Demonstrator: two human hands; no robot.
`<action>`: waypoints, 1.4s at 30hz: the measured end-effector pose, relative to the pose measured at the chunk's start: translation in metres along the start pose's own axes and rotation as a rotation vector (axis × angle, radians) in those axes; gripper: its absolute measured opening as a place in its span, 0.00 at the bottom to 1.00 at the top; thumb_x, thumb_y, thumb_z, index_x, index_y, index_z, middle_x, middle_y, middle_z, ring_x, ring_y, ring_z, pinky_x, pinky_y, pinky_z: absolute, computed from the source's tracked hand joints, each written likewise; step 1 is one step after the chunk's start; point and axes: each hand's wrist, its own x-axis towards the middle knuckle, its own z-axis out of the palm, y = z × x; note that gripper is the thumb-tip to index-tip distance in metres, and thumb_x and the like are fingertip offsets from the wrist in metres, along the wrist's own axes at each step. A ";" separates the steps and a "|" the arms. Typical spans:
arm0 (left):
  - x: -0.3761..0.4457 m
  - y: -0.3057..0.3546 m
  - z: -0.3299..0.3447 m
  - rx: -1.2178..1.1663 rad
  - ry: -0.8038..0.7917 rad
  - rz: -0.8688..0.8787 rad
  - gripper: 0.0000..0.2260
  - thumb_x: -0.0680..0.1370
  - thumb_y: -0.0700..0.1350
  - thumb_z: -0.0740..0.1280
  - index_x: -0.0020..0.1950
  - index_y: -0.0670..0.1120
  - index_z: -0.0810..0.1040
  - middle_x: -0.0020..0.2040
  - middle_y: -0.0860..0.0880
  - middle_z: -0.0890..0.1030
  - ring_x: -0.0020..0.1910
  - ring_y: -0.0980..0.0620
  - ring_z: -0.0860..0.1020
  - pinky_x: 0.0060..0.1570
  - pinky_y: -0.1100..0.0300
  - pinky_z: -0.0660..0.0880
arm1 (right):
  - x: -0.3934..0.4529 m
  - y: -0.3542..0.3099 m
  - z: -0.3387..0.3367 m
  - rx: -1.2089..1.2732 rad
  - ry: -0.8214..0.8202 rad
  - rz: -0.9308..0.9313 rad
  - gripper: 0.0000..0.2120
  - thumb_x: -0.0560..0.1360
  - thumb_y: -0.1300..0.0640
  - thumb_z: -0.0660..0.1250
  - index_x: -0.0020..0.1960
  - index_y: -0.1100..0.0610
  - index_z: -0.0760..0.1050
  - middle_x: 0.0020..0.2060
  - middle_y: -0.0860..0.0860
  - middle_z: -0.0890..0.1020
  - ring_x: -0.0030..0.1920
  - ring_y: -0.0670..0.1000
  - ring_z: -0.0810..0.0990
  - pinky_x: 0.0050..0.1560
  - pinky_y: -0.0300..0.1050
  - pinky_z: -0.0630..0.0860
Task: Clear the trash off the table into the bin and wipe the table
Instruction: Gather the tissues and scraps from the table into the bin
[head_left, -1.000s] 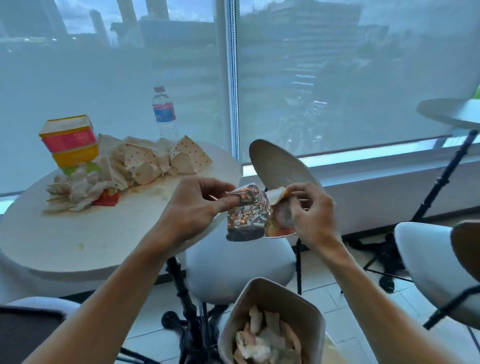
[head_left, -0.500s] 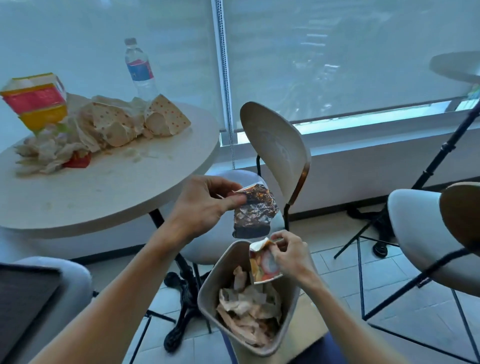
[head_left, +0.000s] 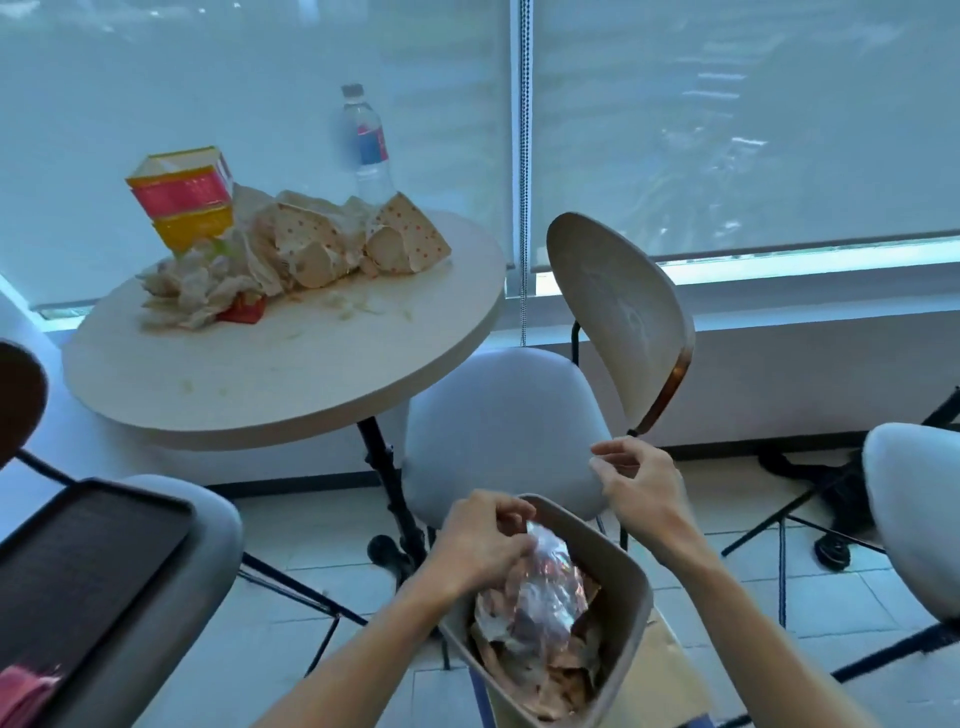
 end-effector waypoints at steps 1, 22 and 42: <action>0.001 -0.001 -0.001 0.028 -0.005 -0.004 0.16 0.72 0.48 0.73 0.59 0.52 0.82 0.55 0.55 0.83 0.48 0.63 0.78 0.50 0.72 0.71 | 0.001 -0.008 0.000 0.016 -0.005 -0.015 0.04 0.77 0.57 0.68 0.48 0.48 0.79 0.44 0.44 0.81 0.47 0.44 0.79 0.56 0.51 0.79; 0.014 0.032 -0.232 -0.050 0.370 0.276 0.04 0.74 0.49 0.73 0.47 0.57 0.82 0.42 0.57 0.83 0.38 0.61 0.79 0.38 0.68 0.74 | 0.041 -0.215 0.076 0.003 -0.044 -0.405 0.04 0.76 0.57 0.69 0.49 0.52 0.82 0.38 0.47 0.82 0.40 0.44 0.80 0.45 0.42 0.78; 0.104 -0.028 -0.319 0.322 0.592 0.313 0.19 0.73 0.47 0.71 0.64 0.49 0.78 0.57 0.45 0.78 0.52 0.47 0.78 0.50 0.55 0.77 | 0.065 -0.255 0.193 -0.690 -0.077 -0.376 0.09 0.77 0.56 0.64 0.51 0.56 0.82 0.52 0.56 0.82 0.55 0.58 0.78 0.58 0.52 0.75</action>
